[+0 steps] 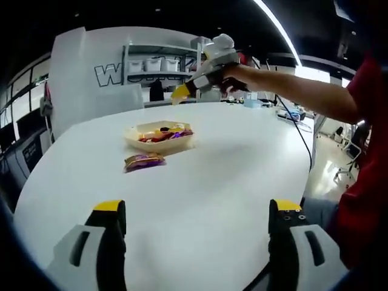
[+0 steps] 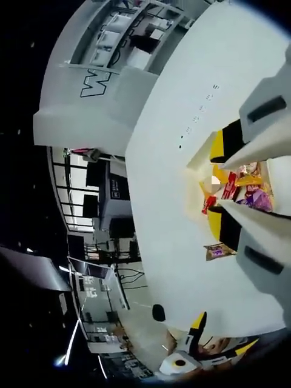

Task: Place the target food into the container with the food tongs after gripping and lifting it, then release it inside without dropping or visibly crushing the food.

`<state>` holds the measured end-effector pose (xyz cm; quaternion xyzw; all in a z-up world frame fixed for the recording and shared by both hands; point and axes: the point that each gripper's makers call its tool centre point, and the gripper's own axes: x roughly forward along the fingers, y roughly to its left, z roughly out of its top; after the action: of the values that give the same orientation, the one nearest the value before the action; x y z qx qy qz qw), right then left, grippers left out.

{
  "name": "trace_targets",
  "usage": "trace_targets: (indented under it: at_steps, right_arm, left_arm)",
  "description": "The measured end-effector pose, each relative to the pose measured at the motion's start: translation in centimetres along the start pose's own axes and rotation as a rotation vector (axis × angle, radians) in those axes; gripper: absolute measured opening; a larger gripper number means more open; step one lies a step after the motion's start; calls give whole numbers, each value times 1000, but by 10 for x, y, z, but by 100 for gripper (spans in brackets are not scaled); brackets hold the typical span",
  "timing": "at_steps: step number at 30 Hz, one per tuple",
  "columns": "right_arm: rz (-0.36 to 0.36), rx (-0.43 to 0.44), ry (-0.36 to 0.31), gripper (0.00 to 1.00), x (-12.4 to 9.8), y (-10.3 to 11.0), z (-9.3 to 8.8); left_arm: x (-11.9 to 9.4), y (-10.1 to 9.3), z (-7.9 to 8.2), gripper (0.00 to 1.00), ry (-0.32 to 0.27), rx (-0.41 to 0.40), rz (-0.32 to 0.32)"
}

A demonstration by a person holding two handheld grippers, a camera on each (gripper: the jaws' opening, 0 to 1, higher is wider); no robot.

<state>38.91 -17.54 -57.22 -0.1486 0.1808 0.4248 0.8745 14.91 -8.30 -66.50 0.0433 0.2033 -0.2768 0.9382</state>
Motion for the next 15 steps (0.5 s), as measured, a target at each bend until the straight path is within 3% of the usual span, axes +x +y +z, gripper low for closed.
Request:
trace_targets:
  at_steps: [15]
  right_arm:
    - [7,-3,4,24,-9,9,-3]
  left_arm:
    - [-4,-7,3,96,1,24,-7]
